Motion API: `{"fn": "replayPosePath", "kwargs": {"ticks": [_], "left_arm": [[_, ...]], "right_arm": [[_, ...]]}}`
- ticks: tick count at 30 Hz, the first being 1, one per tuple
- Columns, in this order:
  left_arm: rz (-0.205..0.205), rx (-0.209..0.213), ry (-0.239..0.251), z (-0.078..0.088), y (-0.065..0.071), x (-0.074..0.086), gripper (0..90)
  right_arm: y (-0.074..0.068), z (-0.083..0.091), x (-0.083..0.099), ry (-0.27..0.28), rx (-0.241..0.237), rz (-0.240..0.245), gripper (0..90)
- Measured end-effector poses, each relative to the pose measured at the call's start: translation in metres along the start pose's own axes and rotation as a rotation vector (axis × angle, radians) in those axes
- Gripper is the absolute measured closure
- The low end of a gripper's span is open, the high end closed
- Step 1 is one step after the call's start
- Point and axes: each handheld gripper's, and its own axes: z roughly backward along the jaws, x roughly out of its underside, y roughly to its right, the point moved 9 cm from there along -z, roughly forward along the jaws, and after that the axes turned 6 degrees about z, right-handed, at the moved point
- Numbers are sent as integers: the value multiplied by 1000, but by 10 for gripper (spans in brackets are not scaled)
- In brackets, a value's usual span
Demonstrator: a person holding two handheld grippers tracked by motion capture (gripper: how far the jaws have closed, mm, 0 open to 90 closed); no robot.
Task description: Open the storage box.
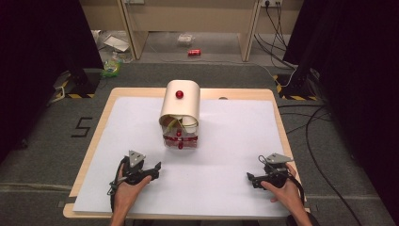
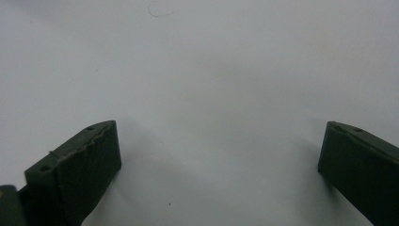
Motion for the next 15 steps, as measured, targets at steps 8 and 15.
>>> {"fn": "replayPosePath", "kwargs": {"ticks": [8,15], "left_arm": [[-16,27,22,-2,19,-1,309],[-6,34,68,-3,33,-7,411]], "right_arm": [[0,0,0,0,0,0,3],[0,0,0,0,0,1,3]]}}
